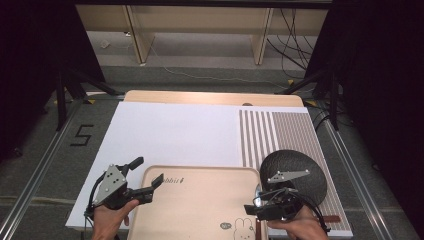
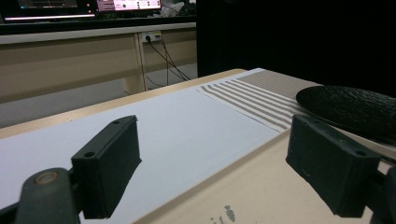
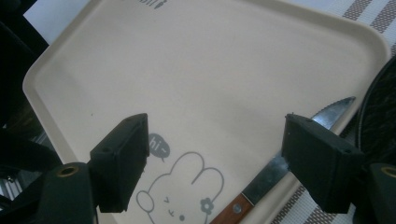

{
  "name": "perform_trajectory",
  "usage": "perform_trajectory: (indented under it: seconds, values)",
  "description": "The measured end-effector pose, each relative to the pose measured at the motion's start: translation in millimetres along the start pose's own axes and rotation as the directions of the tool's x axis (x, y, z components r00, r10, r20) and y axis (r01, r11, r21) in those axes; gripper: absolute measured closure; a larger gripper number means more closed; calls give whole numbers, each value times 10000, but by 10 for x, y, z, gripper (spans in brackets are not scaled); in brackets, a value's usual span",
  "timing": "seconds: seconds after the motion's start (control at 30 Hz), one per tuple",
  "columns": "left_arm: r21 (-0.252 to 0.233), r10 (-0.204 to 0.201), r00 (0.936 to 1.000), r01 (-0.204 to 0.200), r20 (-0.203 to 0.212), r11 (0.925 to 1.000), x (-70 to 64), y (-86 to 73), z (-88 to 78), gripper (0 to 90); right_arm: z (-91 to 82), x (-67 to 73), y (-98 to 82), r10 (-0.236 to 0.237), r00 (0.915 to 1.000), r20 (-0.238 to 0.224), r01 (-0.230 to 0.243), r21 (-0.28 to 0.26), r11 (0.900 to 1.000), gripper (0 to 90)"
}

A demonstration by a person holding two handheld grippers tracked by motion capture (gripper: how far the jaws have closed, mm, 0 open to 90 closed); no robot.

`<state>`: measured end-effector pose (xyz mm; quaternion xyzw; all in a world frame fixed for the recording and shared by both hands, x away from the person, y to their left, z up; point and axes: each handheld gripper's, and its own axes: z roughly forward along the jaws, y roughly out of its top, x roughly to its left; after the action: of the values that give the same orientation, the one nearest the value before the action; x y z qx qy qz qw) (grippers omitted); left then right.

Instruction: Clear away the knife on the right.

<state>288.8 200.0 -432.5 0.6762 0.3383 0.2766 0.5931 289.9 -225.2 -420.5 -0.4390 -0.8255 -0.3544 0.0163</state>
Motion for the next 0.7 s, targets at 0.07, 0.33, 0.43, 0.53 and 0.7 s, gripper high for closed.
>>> perform_trajectory:
  seconds: [0.07, 0.33, 0.43, 0.53, 0.7]
  values:
    - [128, 4, 10000, -3, -50, 9999, -5, 0, -7, 164, -1, -7, -10, 149, 9998, 99, -146, -241, 9996, 244]
    - [48, -81, 10000, 81, 41, 10000, -19, -15, -11, 163, -103, -77, -16, 157, 9996, 250, -154, -123, 9998, 244]
    - [212, -14, 10000, 14, 4, 9998, -26, -18, -20, 163, -147, -107, -29, 210, 9992, 347, -202, -248, 9995, 244]
    - [253, -33, 10000, 33, 14, 9997, -36, -24, -14, 163, -181, -132, -43, 252, 9989, 401, -239, -339, 9991, 244]
    - [291, -32, 10000, 30, 50, 9996, -45, -29, -21, 163, -248, -186, -65, 411, 9982, 426, -392, -462, 9982, 244]
